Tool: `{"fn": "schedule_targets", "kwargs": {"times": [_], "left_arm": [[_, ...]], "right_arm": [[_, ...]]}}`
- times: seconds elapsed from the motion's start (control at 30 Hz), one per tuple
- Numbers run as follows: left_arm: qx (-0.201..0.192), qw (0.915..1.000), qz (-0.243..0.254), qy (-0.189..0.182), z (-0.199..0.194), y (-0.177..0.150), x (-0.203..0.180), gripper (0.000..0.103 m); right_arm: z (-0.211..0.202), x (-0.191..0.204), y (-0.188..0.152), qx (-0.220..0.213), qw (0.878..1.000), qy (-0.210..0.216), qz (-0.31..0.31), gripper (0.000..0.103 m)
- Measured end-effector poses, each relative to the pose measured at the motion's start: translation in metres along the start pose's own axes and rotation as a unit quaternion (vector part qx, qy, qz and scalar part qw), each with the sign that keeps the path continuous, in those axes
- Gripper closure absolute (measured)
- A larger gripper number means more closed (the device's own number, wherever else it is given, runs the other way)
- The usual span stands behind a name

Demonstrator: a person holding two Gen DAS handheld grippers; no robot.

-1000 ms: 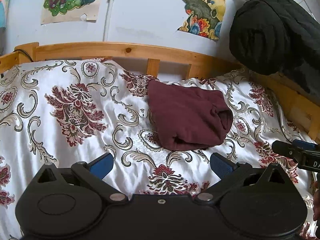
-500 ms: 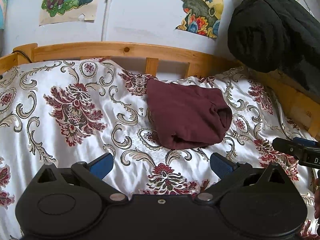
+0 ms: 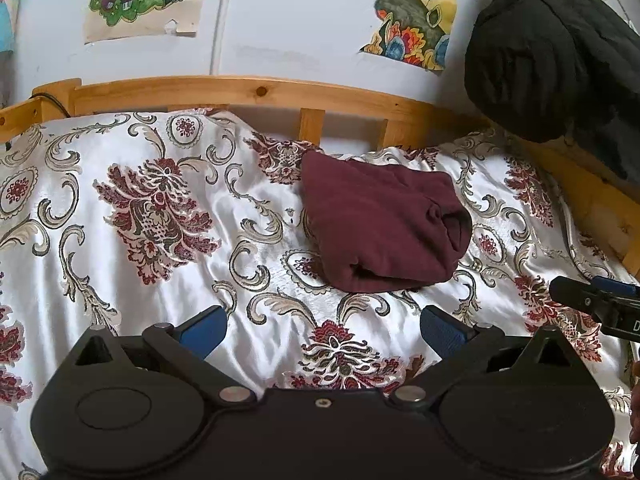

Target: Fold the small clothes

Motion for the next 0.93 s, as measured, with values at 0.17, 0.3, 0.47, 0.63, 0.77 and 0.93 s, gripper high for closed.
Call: {"fn": "schedule_targets", "kwargs": {"times": [0.17,0.3,0.47,0.63,0.77,0.93], "left_arm": [[0.010,0.9996,0.015,0.023,0.001,0.000,0.001,0.001],[0.020,0.9929,0.039,0.111,0.001,0.000,0.008,0.001],[0.016,0.9864,0.071,0.147,-0.002,0.001,0.009,0.001],[0.016,0.9914,0.060,0.116,-0.004,0.000,0.006,0.001],[0.008,0.9912,0.066,0.114,-0.005,0.000,0.003,0.001],[0.008,0.9899,0.073,0.121,-0.004,0.000,0.001,0.001]], "right_arm": [[0.000,0.002,0.000,0.002,1.000,0.000,-0.004,0.000],[-0.001,0.003,0.000,0.003,1.000,-0.001,-0.007,0.000],[0.000,0.003,0.000,0.004,1.000,0.000,-0.005,0.000],[-0.001,0.004,-0.001,0.005,1.000,0.002,-0.009,0.000],[-0.001,0.004,-0.001,0.007,1.000,0.002,-0.011,0.000],[-0.001,0.004,-0.001,0.007,1.000,0.002,-0.010,0.000]]}}
Point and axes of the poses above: each gripper's, at about its wrist camera, not at the fingertips, and z roughly the way its jaws point, x to its left, y to its top, the point moved 10 cm from there along z, roughly the way its jaws point, and after that the axes turned 9 degrees about x, right-handed, at the moved point
